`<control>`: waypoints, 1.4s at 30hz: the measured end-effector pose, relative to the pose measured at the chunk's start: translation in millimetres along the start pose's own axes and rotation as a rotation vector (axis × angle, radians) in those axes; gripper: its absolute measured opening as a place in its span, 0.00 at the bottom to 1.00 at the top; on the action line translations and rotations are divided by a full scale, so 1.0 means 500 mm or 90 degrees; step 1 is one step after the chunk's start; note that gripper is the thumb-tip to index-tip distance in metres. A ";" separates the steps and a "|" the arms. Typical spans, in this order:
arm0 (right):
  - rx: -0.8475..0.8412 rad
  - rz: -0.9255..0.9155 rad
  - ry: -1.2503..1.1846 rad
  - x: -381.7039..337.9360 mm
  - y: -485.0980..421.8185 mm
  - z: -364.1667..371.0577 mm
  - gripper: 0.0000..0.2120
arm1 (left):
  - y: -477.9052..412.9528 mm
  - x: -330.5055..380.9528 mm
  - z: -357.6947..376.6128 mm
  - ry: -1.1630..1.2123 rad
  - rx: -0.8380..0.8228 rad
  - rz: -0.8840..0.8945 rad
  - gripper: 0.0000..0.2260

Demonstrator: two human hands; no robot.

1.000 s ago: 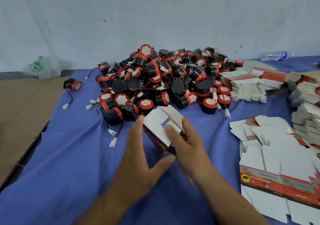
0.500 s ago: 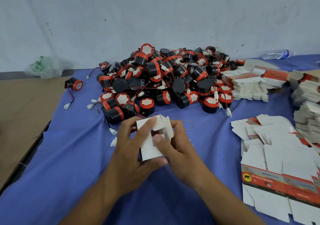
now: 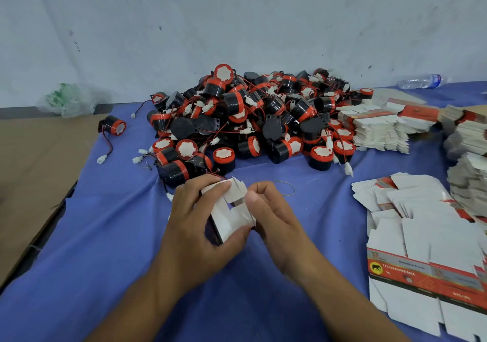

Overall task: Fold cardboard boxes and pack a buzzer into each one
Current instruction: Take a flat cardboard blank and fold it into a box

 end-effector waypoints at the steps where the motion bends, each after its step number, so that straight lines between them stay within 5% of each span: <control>1: -0.001 -0.008 -0.010 -0.003 0.000 -0.001 0.10 | -0.001 0.004 0.000 -0.006 0.006 0.012 0.27; 5: -0.010 0.008 -0.054 -0.004 0.000 -0.002 0.05 | -0.004 0.012 -0.001 -0.014 0.021 0.018 0.28; 10: 0.009 -0.004 -0.007 0.002 0.002 -0.003 0.19 | -0.001 0.023 0.006 -0.045 0.019 0.062 0.28; 17: 0.054 -0.037 0.066 0.003 0.004 -0.006 0.21 | -0.001 0.034 0.005 -0.080 0.039 0.086 0.29; 42: 0.103 -0.075 0.149 0.002 0.011 -0.009 0.19 | 0.002 0.036 0.007 -0.065 0.050 0.101 0.28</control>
Point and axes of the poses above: each hand's wrist, its own y-axis away from the middle knuckle, its own z-axis out of the palm, x = y × z, the point moved 7 cm from there along -y, towards the middle knuckle, and after that the axes turned 14 degrees about x, right-handed, at the moved point
